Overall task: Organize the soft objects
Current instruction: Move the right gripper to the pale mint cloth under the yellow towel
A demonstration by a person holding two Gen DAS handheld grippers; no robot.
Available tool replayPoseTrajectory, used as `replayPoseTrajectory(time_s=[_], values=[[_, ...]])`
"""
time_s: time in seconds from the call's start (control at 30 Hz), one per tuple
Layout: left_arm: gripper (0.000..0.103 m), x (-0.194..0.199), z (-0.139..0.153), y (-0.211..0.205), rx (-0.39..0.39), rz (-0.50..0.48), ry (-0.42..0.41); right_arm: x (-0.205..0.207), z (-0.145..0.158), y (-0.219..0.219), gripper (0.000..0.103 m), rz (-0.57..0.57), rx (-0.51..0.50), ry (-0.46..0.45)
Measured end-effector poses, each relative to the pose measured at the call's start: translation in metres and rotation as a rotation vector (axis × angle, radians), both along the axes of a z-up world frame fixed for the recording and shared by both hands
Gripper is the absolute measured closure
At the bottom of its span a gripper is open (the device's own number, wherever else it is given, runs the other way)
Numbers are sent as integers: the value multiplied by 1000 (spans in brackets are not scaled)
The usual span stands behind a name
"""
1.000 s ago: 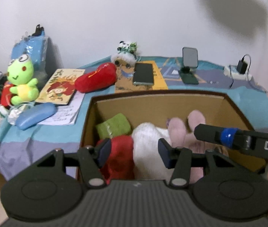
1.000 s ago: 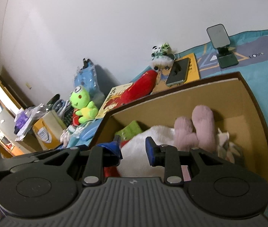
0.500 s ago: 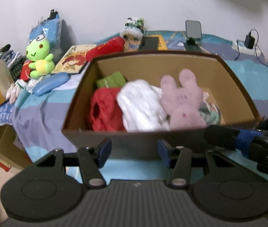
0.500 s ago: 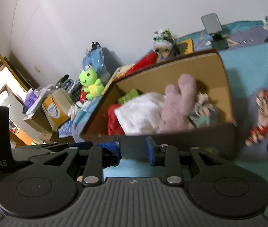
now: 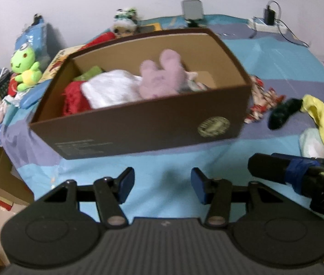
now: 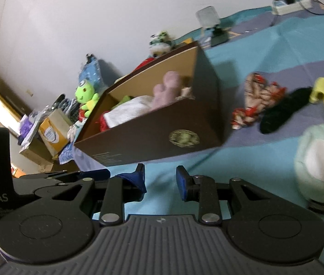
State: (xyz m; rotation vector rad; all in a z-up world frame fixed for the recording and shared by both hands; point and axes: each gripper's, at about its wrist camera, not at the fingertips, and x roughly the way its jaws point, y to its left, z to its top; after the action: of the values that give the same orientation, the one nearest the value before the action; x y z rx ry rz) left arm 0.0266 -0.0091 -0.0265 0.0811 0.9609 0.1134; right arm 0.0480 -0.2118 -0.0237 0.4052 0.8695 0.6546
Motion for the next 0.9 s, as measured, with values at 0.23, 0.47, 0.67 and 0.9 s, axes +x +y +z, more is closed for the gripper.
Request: replayPoseTrajectory(time_s=[0.23,0.47,0.67,0.9], values=[[51,0,-14,-46,-16,-108,23,-8,-12,-46,90,-95,6,25],[51,2,-27,-99,-133,-297,4,-9,-27,-104,90,-242,-15,51],[48,8,-37,-137,-235,-480,-3,-3,-36,-150,87,-379,-20,79],[47,35,-61,-154,-311,-559,25,10,-46,-163,87,-351,57,148]])
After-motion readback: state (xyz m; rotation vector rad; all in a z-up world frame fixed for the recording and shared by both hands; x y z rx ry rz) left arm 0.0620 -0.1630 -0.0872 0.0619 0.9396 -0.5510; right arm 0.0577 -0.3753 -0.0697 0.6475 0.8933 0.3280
